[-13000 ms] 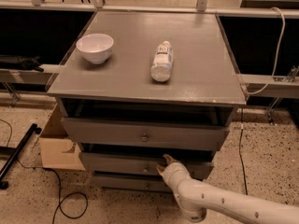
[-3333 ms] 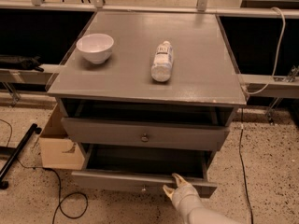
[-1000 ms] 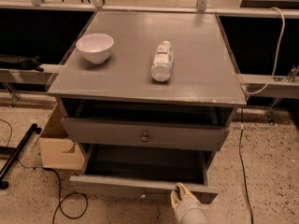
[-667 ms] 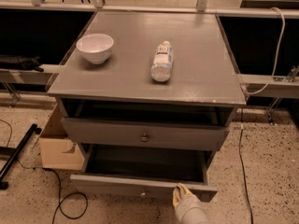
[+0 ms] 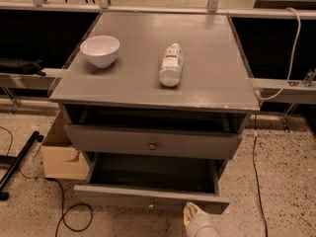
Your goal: Open middle drawer
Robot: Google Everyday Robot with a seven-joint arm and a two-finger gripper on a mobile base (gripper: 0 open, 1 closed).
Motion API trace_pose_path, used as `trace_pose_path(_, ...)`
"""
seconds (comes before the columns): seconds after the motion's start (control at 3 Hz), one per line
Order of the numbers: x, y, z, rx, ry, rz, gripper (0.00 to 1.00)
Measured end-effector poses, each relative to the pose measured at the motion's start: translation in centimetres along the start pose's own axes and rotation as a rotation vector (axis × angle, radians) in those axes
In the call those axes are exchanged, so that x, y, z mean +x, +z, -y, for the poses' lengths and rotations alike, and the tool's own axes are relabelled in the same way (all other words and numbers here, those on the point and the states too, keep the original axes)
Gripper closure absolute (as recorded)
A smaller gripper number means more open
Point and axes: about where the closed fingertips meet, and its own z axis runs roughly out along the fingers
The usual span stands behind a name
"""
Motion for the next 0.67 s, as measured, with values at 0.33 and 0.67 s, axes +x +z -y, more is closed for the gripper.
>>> trace_pose_path(0.33, 0.00, 0.00, 0.00, 0.000, 0.000, 0.000, 0.44)
trace_pose_path(0.67, 0.00, 0.00, 0.00, 0.000, 0.000, 0.000, 0.20)
